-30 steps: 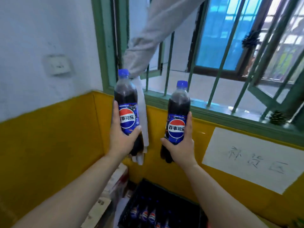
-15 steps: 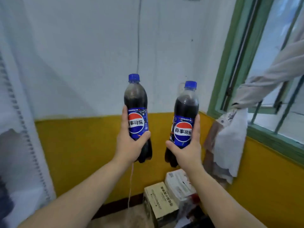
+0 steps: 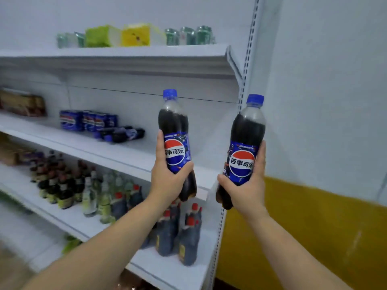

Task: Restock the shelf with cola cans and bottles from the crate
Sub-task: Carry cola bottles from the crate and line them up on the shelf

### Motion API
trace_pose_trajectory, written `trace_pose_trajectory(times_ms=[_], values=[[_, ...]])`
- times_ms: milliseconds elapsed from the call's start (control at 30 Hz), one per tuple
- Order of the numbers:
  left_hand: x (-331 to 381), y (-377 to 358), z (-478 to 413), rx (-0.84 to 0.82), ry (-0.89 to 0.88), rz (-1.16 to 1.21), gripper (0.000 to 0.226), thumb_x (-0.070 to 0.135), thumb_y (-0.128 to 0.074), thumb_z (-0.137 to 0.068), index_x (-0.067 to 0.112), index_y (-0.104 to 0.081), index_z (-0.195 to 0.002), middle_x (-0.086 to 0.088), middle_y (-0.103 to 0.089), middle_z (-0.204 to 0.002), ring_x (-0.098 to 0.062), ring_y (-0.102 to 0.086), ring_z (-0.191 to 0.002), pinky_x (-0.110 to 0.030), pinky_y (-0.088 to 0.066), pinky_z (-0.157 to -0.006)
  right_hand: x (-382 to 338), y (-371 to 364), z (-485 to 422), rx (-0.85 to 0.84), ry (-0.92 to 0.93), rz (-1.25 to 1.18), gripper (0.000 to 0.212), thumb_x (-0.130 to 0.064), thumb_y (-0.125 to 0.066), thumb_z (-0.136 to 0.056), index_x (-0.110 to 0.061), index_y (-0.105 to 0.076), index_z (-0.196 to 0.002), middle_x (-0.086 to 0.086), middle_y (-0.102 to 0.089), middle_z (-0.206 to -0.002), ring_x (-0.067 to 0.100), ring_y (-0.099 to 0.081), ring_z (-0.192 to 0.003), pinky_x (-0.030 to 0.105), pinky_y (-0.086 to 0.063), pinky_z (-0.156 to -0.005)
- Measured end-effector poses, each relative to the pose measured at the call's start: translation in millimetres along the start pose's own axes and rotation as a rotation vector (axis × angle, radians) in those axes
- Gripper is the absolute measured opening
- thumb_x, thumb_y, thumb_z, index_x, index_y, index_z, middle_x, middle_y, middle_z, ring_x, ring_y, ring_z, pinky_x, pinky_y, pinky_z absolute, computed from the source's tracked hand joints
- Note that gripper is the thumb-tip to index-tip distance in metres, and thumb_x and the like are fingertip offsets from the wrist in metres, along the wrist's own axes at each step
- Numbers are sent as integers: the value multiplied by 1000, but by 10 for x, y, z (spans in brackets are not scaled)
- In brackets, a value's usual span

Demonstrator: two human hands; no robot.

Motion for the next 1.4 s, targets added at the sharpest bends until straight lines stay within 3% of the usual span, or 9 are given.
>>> trace_pose_trajectory(times_ms=[133, 267, 433, 533, 667, 867, 1000, 1167, 1400], values=[[-238, 987, -390, 78, 2, -79, 98, 8, -66, -83, 44, 0, -145, 16, -36, -129, -4, -46, -114, -26, -41, -95, -127, -1160, -101, -88, -8, -71, 111, -5, -77, -71, -44, -3, -145, -22, -37, -125, 2, -45, -111, 19, -38, -89], [-529, 1695, -683, 129, 17, -126, 97, 8, -66, -83, 42, 1, -146, 14, -35, -128, -3, -45, -110, -20, -39, -87, -178, -2006, -208, -116, 7, -113, 111, -6, -77, -71, -42, -3, -146, -11, -39, -138, 6, -47, -114, 21, -41, -91], [-913, 2133, -1110, 146, 51, -166, 98, 11, -67, -83, 44, 0, -146, 4, -40, -141, -4, -49, -106, -7, -37, -74, -154, -2770, -424, -160, 10, -93, 112, -8, -77, -72, -47, 1, -142, -7, -37, -142, 7, -45, -116, 21, -40, -90], [-1132, 2192, -1409, 146, 55, -167, 98, 11, -67, -83, 43, 1, -146, 2, -40, -141, -4, -48, -106, -4, -37, -67, -19, -3113, -611, -164, 0, -59, 112, -9, -77, -72, -43, 1, -145, -5, -36, -144, 8, -43, -116, 25, -41, -93], [-1398, 2129, -1857, 105, 29, -170, 100, 11, -67, -83, 40, 5, -146, 0, -36, -144, -6, -45, -112, -20, -41, -86, 161, -3445, -1003, -118, 18, 3, 112, -11, -77, -72, -36, 1, -148, -2, -36, -144, 8, -42, -115, 29, -42, -94], [-1905, 1975, -2647, 32, 35, -117, 103, 11, -70, -81, 38, 5, -147, 0, -31, -147, -13, -42, -124, -34, -42, -100, 625, -3903, -1770, -51, -56, 22, 115, -10, -78, -70, -32, 2, -149, 1, -40, -142, 19, -47, -122, 37, -42, -98], [-2250, 1894, -3032, -14, 26, -150, 104, 13, -70, -81, 37, 6, -147, -1, -31, -146, -16, -41, -127, -42, -40, -105, 973, -4098, -2000, 0, -101, 77, 111, -10, -78, -68, -31, -4, -149, 0, -42, -142, 20, -48, -122, 35, -41, -98], [-2700, 1732, -3464, -66, 8, -182, 100, 15, -71, -79, 40, -2, -146, -1, -37, -141, -14, -41, -126, -46, -39, -106, 1403, -4204, -2180, 27, -181, 188, 113, -16, -78, -68, -32, -2, -149, -2, -40, -145, 21, -47, -125, 38, -41, -102], [-3190, 1346, -3787, -215, -17, -119, 100, 18, -70, -81, 38, 2, -147, -1, -36, -141, -15, -40, -127, -35, -34, -105, 1654, -4295, -2408, 83, -176, 301, 112, -15, -79, -70, -31, -1, -149, 0, -38, -145, 21, -46, -126, 37, -40, -100]])
Point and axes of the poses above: each hand's wrist, its own z-axis away from the middle knuckle, its own y-axis out of the back of the hand, x = y × z, the point moved 9 cm from there along -z, towards the middle knuckle
